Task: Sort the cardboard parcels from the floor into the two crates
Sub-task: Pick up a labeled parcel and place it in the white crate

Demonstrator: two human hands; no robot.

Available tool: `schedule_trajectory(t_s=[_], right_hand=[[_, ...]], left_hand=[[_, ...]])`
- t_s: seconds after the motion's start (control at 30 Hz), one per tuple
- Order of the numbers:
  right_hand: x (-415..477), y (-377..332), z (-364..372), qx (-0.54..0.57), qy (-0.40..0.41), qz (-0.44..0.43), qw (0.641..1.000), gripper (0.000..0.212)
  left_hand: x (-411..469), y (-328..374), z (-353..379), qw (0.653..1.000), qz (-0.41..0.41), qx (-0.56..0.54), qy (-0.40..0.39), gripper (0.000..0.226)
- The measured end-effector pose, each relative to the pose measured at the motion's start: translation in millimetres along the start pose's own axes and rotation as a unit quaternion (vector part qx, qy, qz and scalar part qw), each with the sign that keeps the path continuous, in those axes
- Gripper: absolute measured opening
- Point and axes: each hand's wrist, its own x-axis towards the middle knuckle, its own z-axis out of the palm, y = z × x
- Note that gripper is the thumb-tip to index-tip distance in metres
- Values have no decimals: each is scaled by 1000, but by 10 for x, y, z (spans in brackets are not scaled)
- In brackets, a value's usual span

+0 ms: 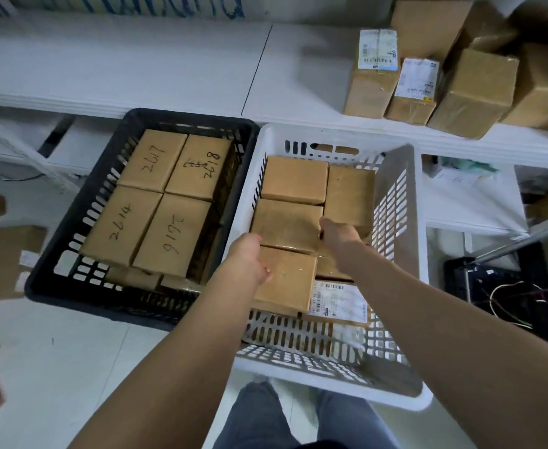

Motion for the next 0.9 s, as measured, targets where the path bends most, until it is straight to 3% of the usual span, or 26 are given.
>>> schedule_trajectory(t_s=[0.13, 0.2, 0.33, 0.47, 0.63, 0.7, 0.9], right_hand=[[-104, 237, 119, 46, 3, 84, 995, 34], [-126, 315, 180, 57, -6, 76, 995, 38], [-140, 367, 275, 57, -18, 61, 996, 43], [-114, 373, 313, 76, -9, 98, 992, 43], [-45, 378, 326, 67, -6, 91, 994, 43], [-38, 373, 296, 79, -6, 97, 992, 44], [47, 270, 58, 100, 33, 91, 990, 41]], left_hand=[[65, -161, -201, 999, -14, 48, 22, 26], [49, -243, -242, 997, -20, 69, 13, 22], [104, -367, -261, 997, -22, 61, -45, 47], [65, -362, -340, 998, -34, -4, -49, 28], [83, -306, -336, 995, -37, -45, -76, 45], [35, -264, -336, 997, -45, -20, -64, 48], [-143, -190, -263, 993, -14, 104, -52, 29]])
